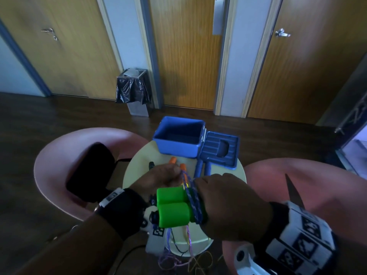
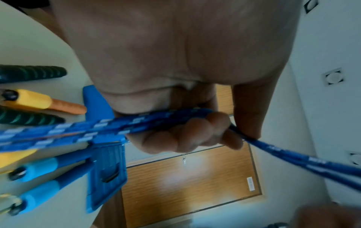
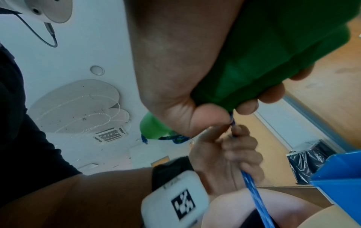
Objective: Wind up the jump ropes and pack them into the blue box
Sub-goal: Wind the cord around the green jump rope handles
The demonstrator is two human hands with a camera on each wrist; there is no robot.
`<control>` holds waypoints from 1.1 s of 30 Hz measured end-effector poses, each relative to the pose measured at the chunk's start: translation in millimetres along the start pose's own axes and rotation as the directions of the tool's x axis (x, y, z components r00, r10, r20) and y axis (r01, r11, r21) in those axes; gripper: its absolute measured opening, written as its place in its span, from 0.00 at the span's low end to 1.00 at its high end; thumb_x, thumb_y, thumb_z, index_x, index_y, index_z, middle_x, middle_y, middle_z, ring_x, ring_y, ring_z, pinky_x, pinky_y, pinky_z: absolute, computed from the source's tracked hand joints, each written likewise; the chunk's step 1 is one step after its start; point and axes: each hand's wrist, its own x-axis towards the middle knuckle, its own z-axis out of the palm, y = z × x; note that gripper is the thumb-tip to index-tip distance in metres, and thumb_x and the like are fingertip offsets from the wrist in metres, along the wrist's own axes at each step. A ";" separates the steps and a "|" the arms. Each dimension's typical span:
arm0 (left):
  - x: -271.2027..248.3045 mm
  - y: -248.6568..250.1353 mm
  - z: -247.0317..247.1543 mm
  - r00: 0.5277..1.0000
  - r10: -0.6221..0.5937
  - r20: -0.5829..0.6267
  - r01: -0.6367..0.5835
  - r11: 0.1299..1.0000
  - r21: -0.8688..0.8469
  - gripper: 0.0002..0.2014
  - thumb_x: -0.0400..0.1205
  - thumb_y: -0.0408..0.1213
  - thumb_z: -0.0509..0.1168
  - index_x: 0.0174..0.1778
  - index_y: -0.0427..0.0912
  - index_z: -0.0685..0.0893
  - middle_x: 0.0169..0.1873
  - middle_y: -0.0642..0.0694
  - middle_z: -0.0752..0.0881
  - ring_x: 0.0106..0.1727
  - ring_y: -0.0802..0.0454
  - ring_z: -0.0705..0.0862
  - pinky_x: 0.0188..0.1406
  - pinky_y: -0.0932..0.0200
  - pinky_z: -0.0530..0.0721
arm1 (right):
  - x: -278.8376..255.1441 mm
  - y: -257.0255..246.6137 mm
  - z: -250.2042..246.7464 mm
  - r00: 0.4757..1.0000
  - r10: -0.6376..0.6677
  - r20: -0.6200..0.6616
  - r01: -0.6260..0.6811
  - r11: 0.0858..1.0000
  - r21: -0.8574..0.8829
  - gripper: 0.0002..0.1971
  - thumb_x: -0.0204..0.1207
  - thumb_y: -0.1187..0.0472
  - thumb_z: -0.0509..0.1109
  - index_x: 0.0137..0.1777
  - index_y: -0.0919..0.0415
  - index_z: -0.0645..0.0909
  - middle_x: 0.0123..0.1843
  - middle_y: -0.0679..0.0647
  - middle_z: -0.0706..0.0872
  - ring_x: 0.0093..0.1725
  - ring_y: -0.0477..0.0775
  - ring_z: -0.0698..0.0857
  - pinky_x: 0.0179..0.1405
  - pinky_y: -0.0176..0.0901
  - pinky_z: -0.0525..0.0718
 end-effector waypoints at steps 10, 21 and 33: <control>-34.3 104.8 17.9 0.952 0.006 0.307 -0.230 0.676 0.700 0.19 0.66 0.68 0.76 0.33 0.55 0.88 0.26 0.50 0.80 0.26 0.59 0.74 0.27 0.61 0.70 | 5.4 24.2 -3.1 0.983 0.130 0.131 -0.122 0.990 -0.074 0.16 0.62 0.50 0.67 0.50 0.50 0.76 0.48 0.49 0.85 0.49 0.56 0.87 0.46 0.46 0.83; -41.1 22.0 54.3 0.987 0.133 0.084 -0.158 0.830 0.535 0.26 0.70 0.51 0.73 0.49 0.33 0.74 0.22 0.42 0.82 0.20 0.54 0.77 0.28 0.62 0.72 | 9.8 42.0 -52.6 0.936 0.240 -0.256 -0.166 0.945 0.281 0.19 0.62 0.41 0.56 0.46 0.50 0.76 0.40 0.46 0.83 0.40 0.52 0.84 0.40 0.50 0.83; -40.6 20.2 78.0 0.972 0.234 0.026 -0.130 0.439 0.889 0.14 0.78 0.62 0.50 0.43 0.61 0.77 0.59 0.44 0.87 0.75 0.57 0.71 0.84 0.41 0.58 | 41.6 89.0 -16.6 0.868 0.478 -0.137 -0.494 0.861 -0.121 0.11 0.70 0.54 0.67 0.51 0.51 0.73 0.51 0.50 0.86 0.52 0.58 0.86 0.46 0.47 0.78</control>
